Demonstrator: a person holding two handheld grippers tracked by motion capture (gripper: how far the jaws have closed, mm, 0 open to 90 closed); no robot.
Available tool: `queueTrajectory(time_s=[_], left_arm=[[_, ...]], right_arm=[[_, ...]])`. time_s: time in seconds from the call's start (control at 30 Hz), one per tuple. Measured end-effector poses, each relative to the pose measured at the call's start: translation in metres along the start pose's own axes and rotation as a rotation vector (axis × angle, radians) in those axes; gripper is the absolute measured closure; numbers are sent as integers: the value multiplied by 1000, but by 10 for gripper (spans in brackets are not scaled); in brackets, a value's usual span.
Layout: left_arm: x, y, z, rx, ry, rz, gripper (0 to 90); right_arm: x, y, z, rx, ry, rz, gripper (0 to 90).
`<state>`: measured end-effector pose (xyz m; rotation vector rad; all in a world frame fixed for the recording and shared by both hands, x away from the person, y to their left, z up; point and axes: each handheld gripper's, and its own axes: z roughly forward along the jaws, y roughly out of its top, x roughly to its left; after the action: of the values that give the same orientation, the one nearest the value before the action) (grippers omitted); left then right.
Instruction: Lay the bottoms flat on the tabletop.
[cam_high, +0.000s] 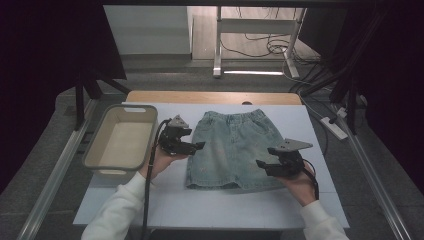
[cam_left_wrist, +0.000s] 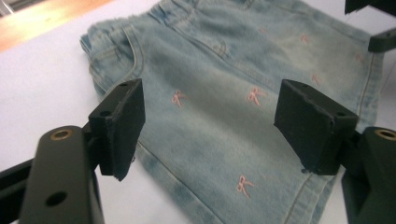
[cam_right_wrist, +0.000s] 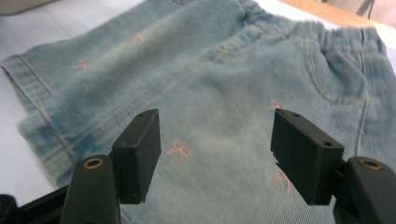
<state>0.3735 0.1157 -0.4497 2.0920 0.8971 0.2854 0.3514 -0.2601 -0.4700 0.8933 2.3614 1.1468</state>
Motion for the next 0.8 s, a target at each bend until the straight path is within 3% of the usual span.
queueTrajectory(time_s=[0.2, 0.33, 0.47, 0.8], left_arm=[[-2, -8, 4, 16, 8, -11, 244], [-1, -11, 6, 27, 8, -15, 244], [-1, -14, 6, 30, 2, -17, 244], [0, -19, 6, 45, 8, -11, 244]], right_arm=[[-4, -13, -13, 7, -2, 62, 321], [-3, -18, -16, 50, -46, 54, 322], [-6, -22, -14, 93, -53, 64, 321], [-32, -40, -18, 169, -173, 130, 338]])
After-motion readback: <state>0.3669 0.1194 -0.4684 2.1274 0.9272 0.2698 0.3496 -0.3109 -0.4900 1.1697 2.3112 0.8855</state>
